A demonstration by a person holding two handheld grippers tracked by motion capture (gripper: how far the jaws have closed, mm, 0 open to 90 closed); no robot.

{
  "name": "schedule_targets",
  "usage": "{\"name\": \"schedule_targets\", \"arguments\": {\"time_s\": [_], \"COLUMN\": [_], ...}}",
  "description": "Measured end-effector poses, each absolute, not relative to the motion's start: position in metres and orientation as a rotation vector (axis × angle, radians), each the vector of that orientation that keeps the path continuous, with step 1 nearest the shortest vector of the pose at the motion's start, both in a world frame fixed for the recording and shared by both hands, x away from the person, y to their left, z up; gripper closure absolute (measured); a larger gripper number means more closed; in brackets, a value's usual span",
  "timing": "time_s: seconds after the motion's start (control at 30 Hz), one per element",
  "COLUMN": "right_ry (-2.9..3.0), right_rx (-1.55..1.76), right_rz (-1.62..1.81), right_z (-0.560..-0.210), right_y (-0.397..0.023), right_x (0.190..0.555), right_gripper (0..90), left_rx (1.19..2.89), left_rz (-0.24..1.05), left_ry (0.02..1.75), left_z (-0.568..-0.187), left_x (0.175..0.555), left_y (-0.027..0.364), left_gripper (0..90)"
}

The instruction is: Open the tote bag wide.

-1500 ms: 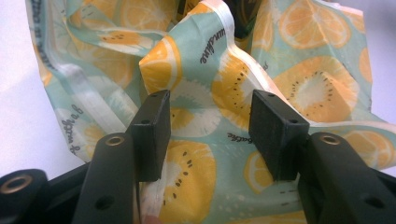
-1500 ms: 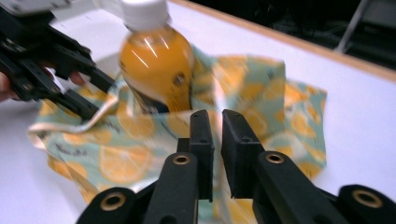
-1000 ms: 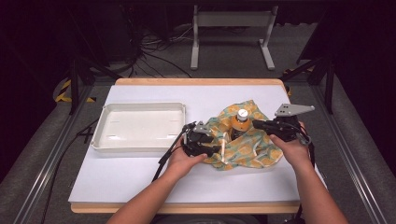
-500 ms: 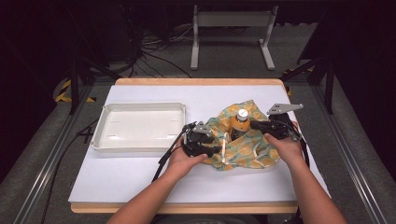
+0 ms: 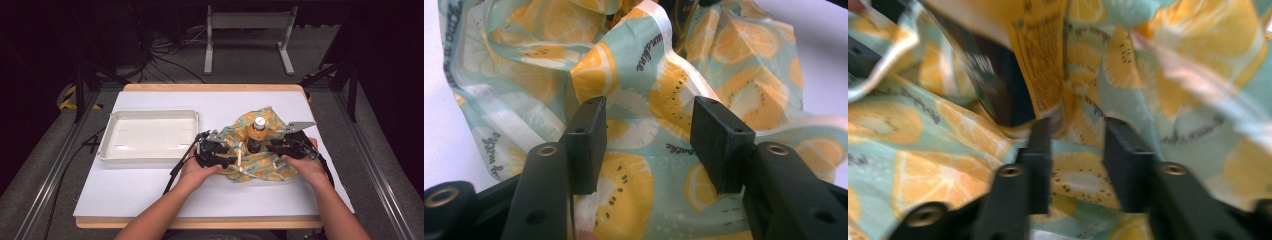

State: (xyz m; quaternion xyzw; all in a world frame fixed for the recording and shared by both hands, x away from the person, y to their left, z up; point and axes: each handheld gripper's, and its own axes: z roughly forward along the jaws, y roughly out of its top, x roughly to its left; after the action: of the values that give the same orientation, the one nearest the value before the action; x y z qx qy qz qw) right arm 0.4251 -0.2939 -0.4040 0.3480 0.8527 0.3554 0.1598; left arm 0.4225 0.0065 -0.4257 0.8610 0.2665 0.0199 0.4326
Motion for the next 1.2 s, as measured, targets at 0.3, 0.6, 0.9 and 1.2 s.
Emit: {"name": "schedule_targets", "arguments": {"time_s": [0.3,0.6,0.9,1.2], "right_ry": [2.451,2.451,2.442,2.424], "right_rx": [1.000,0.981,0.976,0.955], "right_rz": [0.949,0.936,0.949,0.971], "right_z": [-0.419,-0.426,-0.428,-0.424], "right_y": [-0.300,-0.305,-0.306,-0.305], "right_x": [0.419,0.415,0.412,0.410], "right_gripper": [42.9,35.0,31.9,28.8], "left_rx": [2.153,2.145,2.069,1.971], "left_rz": [0.036,0.042,0.075,0.131], "left_ry": [0.684,0.695,0.642,0.604], "left_z": [-0.429,-0.431,-0.419,-0.386], "left_x": [0.424,0.426,0.425,0.427], "left_y": [0.007,0.008,0.017,0.029], "left_gripper": [48.1,43.6,36.8,34.7]}}
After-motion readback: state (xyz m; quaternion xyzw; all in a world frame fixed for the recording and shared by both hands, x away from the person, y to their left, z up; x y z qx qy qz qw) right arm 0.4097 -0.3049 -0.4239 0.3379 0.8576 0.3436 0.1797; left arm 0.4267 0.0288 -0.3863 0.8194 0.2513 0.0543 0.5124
